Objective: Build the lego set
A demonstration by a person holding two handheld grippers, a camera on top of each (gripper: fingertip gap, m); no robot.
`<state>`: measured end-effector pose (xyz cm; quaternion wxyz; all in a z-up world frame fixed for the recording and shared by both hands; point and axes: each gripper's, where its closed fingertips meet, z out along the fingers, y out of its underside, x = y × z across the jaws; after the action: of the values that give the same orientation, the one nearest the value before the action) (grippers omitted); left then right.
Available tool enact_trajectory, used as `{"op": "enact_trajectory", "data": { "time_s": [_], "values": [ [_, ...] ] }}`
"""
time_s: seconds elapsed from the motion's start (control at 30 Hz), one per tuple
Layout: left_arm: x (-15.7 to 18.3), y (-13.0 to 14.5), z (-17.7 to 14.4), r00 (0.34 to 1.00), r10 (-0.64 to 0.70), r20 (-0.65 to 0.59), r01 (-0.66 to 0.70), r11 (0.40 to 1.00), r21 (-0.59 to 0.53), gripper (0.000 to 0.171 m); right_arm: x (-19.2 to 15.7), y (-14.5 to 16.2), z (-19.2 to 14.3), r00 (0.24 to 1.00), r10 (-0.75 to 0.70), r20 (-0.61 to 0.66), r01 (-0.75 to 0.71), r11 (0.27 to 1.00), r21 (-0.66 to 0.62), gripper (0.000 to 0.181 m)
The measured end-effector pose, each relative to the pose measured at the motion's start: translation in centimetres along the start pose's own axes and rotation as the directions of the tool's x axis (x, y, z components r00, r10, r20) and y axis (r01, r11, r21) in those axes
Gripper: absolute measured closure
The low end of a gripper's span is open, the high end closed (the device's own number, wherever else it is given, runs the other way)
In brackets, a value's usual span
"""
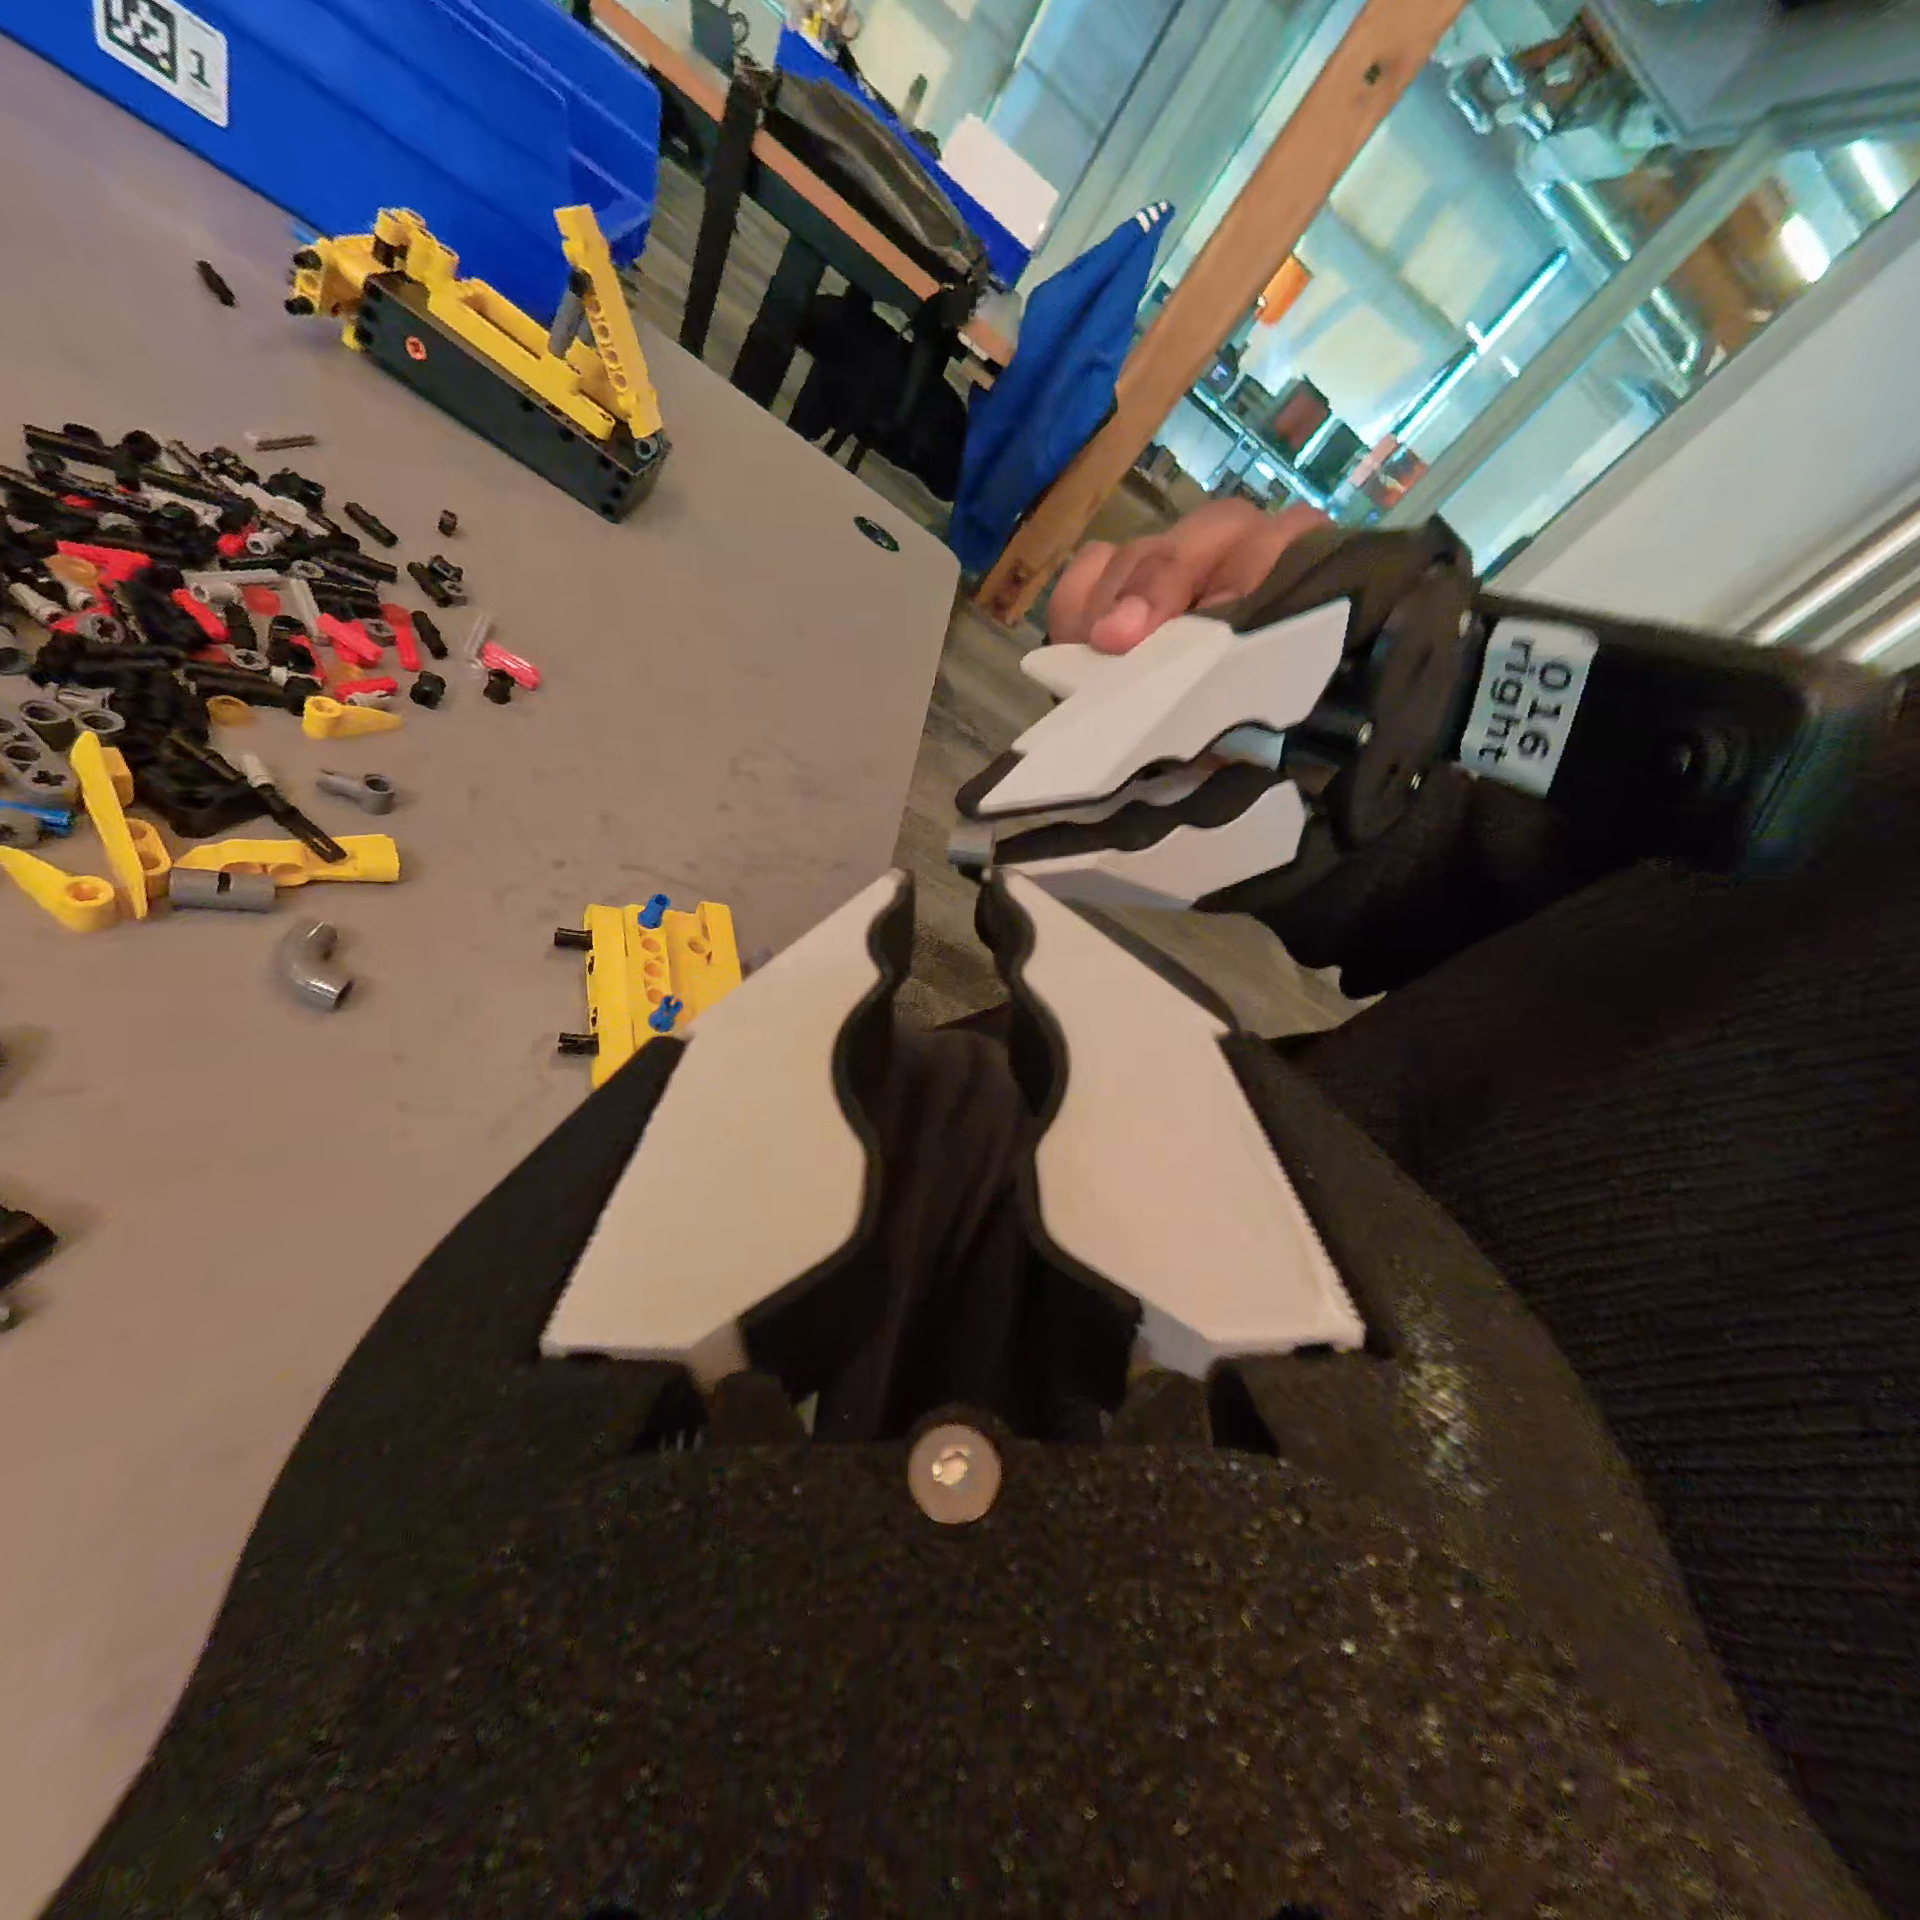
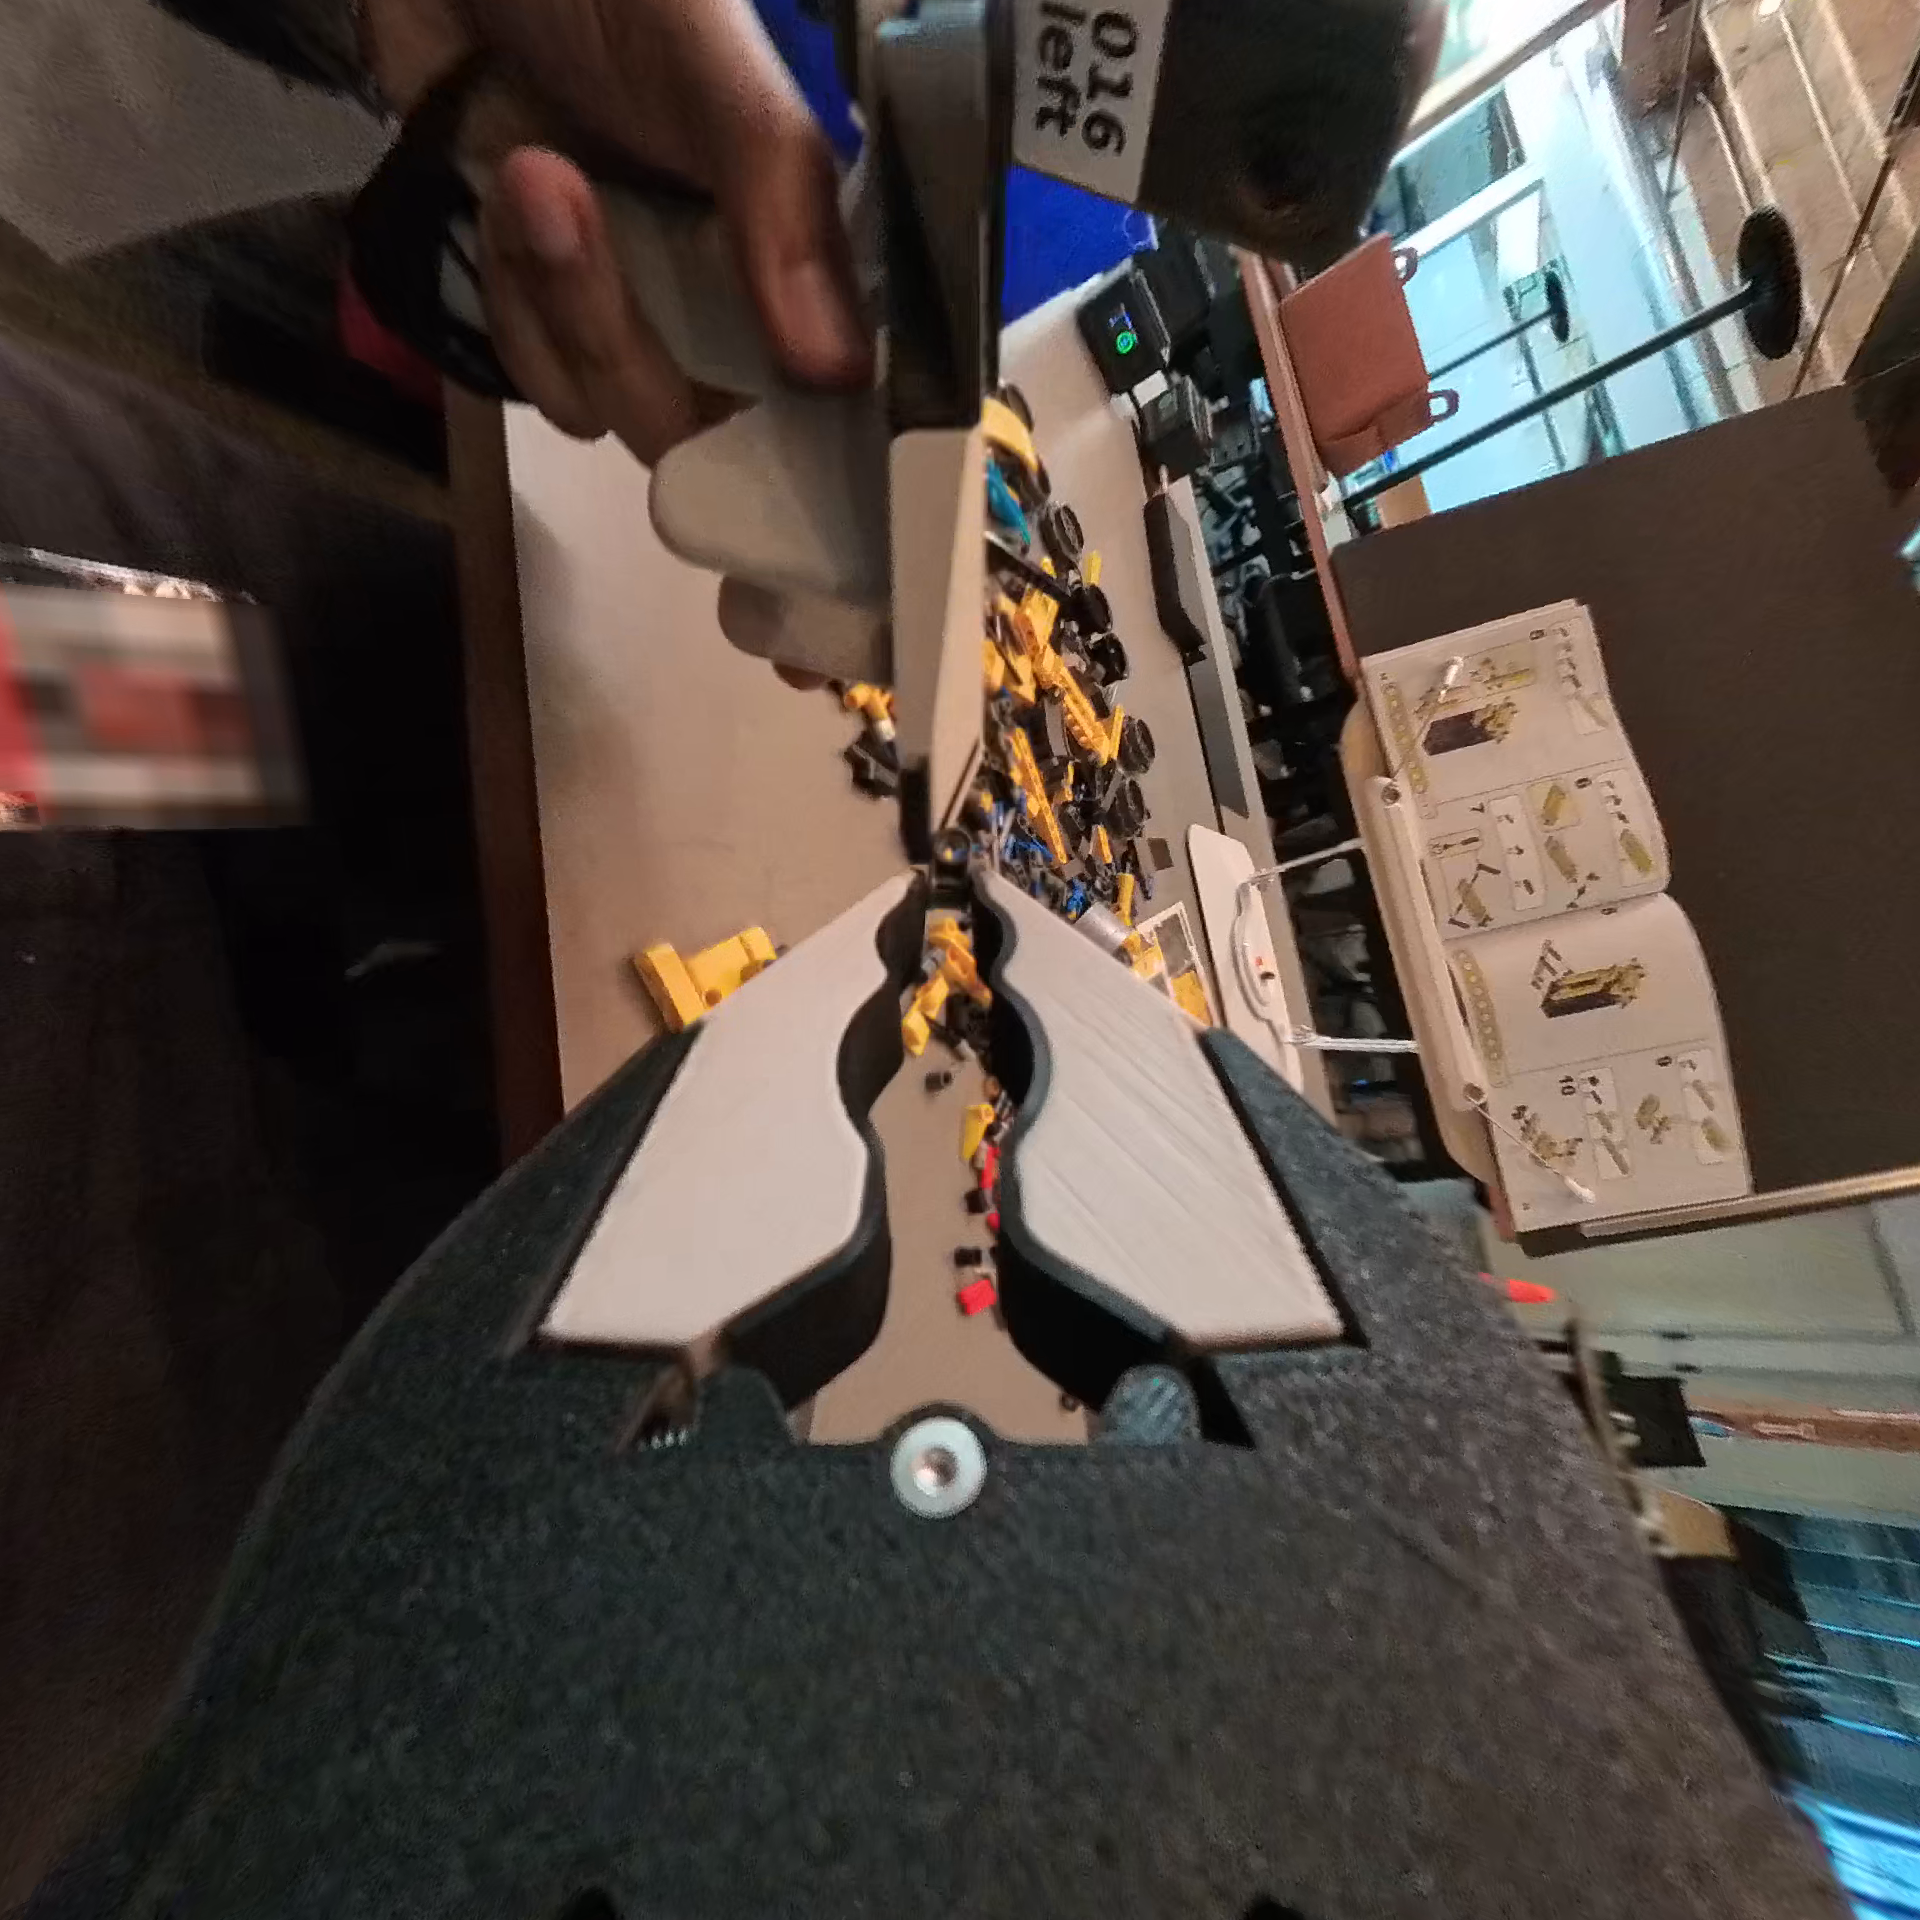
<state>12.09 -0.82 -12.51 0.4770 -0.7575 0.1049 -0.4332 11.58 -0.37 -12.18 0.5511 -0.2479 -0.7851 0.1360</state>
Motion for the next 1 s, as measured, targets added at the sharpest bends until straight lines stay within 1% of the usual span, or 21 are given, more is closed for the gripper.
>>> {"op": "enact_trajectory", "data": {
  "time_s": [0.03,0.13,0.37,0.5,0.53,0.57,0.63,0.67,0.7,0.73,0.77,0.83,0.9,0.93,1.0],
  "values": [
    [0.1,0.1,0.0,1.0,0.016,-0.001,-0.016,1.0,-0.004,0.162,0.1,-0.2,-0.1,1.0,0.028,0.014,-0.029,0.999,0.016,0.173],
    [0.4,-0.2,0.0,0.999,0.025,-0.023,-0.025,1.0,0.018,0.162,0.2,-0.7,-0.6,0.995,0.082,0.05,-0.085,0.994,0.064,0.173],
    [1.7,-0.4,0.1,0.993,-0.013,-0.121,0.018,0.999,0.045,0.155,-0.1,-0.6,-1.0,0.996,0.064,0.064,-0.068,0.996,0.058,0.173],
    [1.8,0.1,0.6,0.994,0.004,-0.105,-0.002,1.0,0.018,0.157,-0.3,-0.7,-1.0,0.996,0.063,0.067,-0.068,0.995,0.067,0.173],
    [1.7,0.1,0.7,0.996,0.021,-0.09,-0.02,1.0,0.018,0.164,-0.3,-0.7,-1.0,0.996,0.065,0.066,-0.069,0.995,0.066,0.173],
    [1.6,0.1,0.7,0.996,0.043,-0.078,-0.041,0.999,0.024,0.164,-0.3,-0.6,-1.0,0.995,0.069,0.065,-0.074,0.995,0.069,0.173],
    [1.8,0.0,0.6,0.994,0.073,-0.078,-0.07,0.997,0.031,0.164,-0.2,-0.8,-1.1,0.988,0.127,0.083,-0.135,0.986,0.095,0.172],
    [1.8,-0.3,0.5,0.993,0.087,-0.076,-0.083,0.995,0.045,0.164,-0.1,-1.0,-1.2,0.975,0.195,0.106,-0.207,0.971,0.12,0.169],
    [1.9,-0.5,0.3,0.992,0.103,-0.075,-0.098,0.993,0.063,0.164,0.1,-1.2,-1.4,0.947,0.284,0.147,-0.305,0.94,0.149,0.159],
    [2.0,-0.7,0.1,0.989,0.121,-0.085,-0.114,0.99,0.081,0.164,0.4,-1.5,-1.6,0.901,0.387,0.199,-0.421,0.89,0.176,0.149],
    [2.5,-1.0,-0.1,0.985,0.139,-0.106,-0.128,0.986,0.106,0.164,0.8,-1.8,-1.9,0.834,0.49,0.252,-0.54,0.818,0.196,0.143],
    [3.1,-1.6,-0.5,0.978,0.163,-0.133,-0.142,0.978,0.155,0.165,1.9,-2.2,-2.5,0.664,0.651,0.368,-0.743,0.633,0.219,0.143],
    [3.6,-2.0,-0.8,0.972,0.183,-0.15,-0.154,0.97,0.187,0.165,2.5,-2.6,-3.0,0.497,0.721,0.483,-0.865,0.453,0.214,0.144],
    [3.8,-2.1,-0.9,0.969,0.193,-0.157,-0.16,0.967,0.198,0.165,2.5,-2.7,-3.2,0.431,0.73,0.53,-0.9,0.385,0.202,0.146],
    [3.9,-2.0,-0.8,0.967,0.199,-0.156,-0.168,0.966,0.195,0.165,2.5,-2.8,-3.3,0.334,0.729,0.598,-0.942,0.288,0.175,0.148]
  ]
}}
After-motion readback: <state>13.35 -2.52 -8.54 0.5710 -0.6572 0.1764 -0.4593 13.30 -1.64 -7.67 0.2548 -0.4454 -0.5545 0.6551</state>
